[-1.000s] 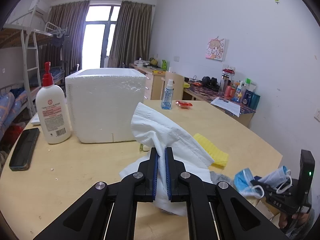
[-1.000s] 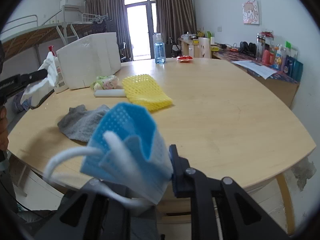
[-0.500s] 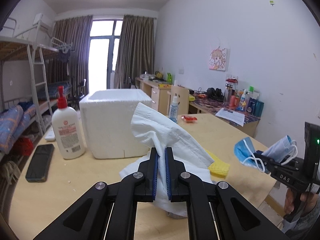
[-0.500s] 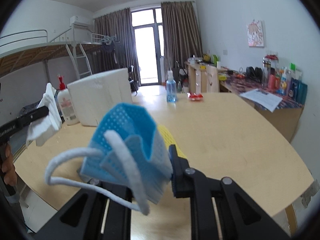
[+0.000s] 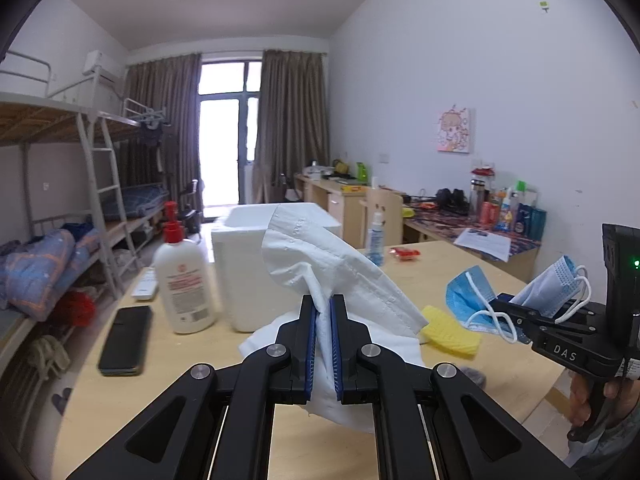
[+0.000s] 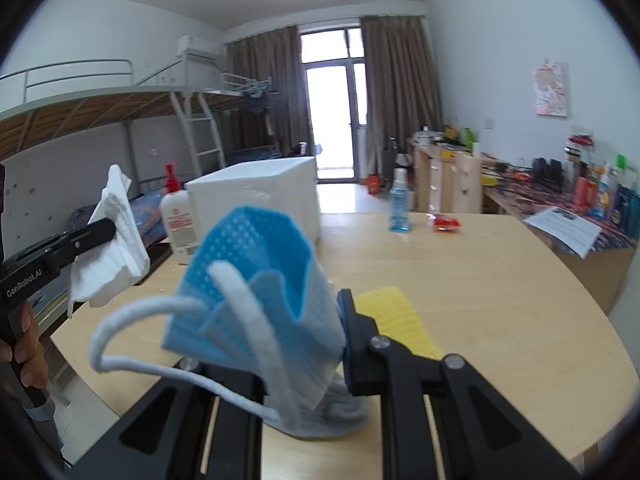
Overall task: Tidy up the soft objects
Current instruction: 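Lift the white napkin with the left tool while the right tool lifts the blue mask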
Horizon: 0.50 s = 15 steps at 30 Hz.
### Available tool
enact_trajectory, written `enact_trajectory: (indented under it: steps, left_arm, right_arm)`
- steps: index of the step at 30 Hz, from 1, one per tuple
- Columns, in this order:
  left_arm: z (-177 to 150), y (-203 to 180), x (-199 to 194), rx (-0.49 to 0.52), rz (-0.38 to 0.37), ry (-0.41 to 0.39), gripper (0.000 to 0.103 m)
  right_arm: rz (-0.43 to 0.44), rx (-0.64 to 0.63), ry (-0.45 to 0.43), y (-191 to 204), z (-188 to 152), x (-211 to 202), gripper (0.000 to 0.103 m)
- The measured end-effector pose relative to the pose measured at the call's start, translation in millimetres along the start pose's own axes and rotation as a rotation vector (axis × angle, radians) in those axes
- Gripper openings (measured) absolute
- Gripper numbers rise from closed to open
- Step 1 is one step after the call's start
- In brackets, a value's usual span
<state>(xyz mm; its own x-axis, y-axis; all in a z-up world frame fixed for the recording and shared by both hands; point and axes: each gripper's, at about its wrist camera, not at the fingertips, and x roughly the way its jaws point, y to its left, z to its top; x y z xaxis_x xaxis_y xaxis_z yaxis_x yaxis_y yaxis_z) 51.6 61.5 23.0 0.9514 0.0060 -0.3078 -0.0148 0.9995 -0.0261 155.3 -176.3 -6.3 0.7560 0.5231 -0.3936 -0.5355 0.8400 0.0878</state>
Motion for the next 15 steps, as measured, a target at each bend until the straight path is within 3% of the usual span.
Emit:
enact_trajectory:
  steps: [15]
  left_arm:
    - [-4.1, 29.5, -19.0, -0.015, 0.114, -0.005, 0.008]
  right_arm:
    - [0.149, -0.102, 0.002, 58.4, 15.3, 17.7, 0.019]
